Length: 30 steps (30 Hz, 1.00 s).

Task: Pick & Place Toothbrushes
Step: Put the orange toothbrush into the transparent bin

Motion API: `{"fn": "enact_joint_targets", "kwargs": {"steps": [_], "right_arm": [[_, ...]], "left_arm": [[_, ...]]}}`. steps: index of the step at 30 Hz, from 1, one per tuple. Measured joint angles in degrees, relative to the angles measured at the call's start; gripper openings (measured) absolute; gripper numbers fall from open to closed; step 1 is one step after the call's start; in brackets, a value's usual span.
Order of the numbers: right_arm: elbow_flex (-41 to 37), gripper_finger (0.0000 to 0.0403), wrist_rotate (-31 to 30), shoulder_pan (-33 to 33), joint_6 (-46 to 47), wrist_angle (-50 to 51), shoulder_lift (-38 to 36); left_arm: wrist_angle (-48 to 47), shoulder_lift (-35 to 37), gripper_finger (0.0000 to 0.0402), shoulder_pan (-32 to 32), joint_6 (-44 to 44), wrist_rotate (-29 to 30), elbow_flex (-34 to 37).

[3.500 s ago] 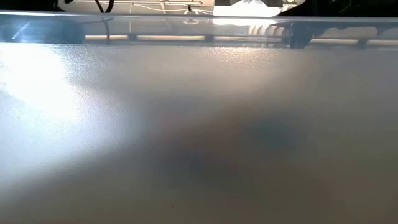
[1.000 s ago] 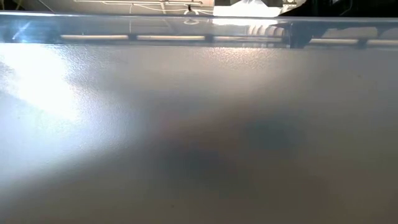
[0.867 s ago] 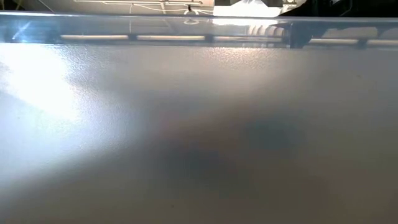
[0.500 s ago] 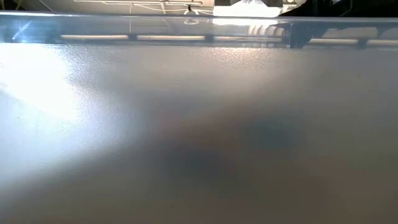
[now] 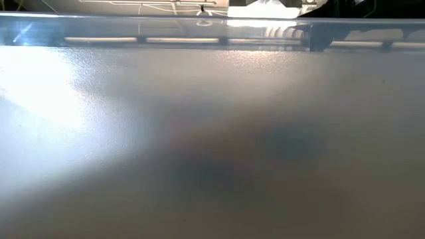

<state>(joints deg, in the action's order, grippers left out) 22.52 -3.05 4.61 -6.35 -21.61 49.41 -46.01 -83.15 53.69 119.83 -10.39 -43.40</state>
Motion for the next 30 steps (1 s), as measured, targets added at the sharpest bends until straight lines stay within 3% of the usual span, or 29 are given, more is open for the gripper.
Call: {"fn": "enact_joint_targets", "kwargs": {"steps": [10, 30], "right_arm": [[0.0, 0.0005, 0.0, -0.01, 0.0, 0.02, 0.0], [0.0, 0.0005, 0.0, 0.0, 0.0, 0.07, 0.0]], "left_arm": [[-0.05, -0.02, 0.0168, 0.0, -1.49, 2.01, 0.0], [0.97, -3.43, 0.0161, -0.06, -4.09, 0.44, -0.09]]}}
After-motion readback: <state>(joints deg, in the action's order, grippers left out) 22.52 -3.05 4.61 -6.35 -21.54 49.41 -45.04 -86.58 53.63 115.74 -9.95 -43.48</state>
